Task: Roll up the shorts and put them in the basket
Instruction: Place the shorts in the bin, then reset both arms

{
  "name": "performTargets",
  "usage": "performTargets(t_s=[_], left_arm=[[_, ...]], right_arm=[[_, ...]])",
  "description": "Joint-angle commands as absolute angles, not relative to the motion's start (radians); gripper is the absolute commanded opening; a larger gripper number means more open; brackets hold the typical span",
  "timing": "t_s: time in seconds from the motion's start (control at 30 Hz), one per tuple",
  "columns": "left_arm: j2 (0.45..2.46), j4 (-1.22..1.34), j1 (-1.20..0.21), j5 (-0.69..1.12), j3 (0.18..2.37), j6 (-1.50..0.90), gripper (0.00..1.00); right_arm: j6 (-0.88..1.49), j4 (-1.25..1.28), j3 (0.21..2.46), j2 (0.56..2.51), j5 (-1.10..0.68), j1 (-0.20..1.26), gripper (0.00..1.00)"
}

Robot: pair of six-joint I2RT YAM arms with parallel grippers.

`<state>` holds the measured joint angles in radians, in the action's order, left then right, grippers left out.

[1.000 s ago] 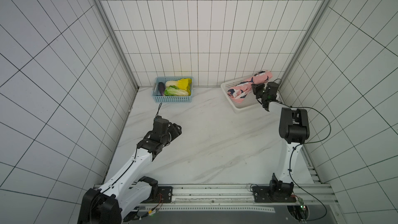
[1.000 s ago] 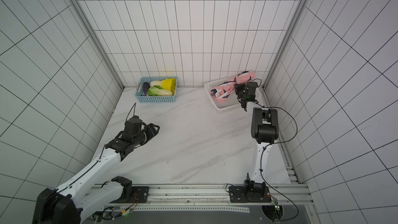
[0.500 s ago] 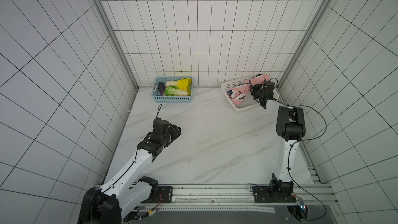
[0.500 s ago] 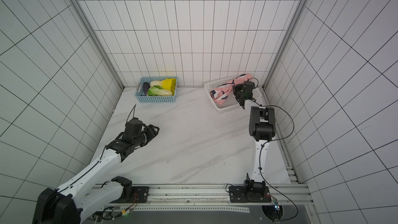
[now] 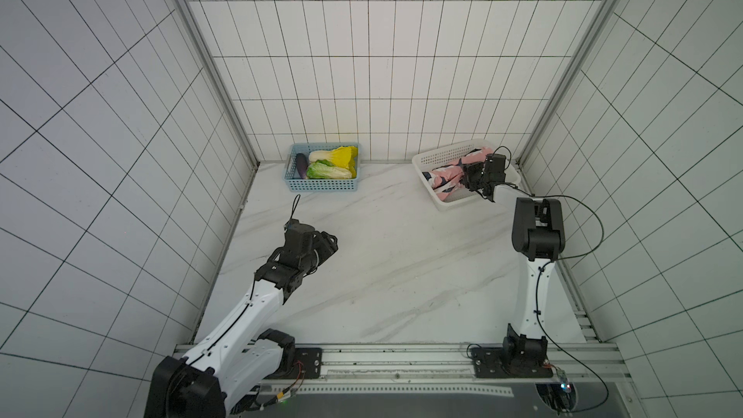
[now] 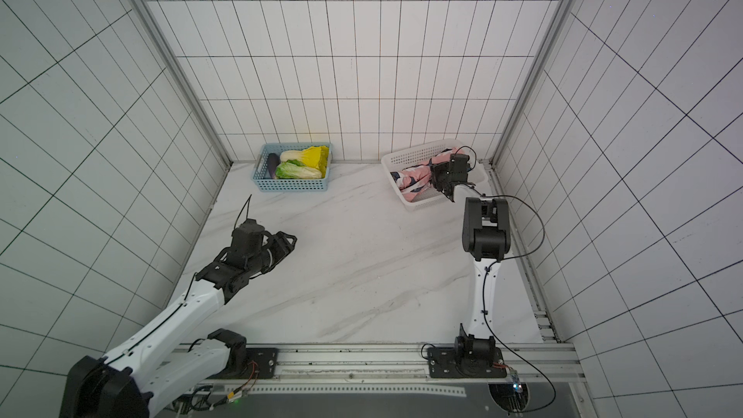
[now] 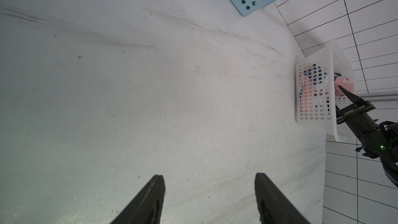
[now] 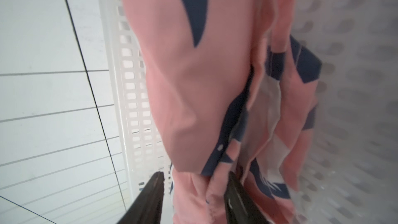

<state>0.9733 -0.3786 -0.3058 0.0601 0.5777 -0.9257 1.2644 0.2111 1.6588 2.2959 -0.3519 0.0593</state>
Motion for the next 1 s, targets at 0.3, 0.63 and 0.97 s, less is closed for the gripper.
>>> performTargets(t_s=[0.3,0.63,0.97], left_arm=[[1.018,-0.411,-0.303,-0.057,0.755,-0.812,0.88],[1.095,-0.452,-0.3,-0.359,0.881,-0.56,0.98],[1.168,-0.083,-0.108,-0.569,0.673,-0.211,0.98]], right_arm=[[0.976,-0.061,1.613,1.971,-0.391,0.057,0.99],[0.501,-0.297,1.259,1.501,-0.087,0.07,0.99],[0.056,0.235,0.51,1.049,0.45,0.044,0.99]])
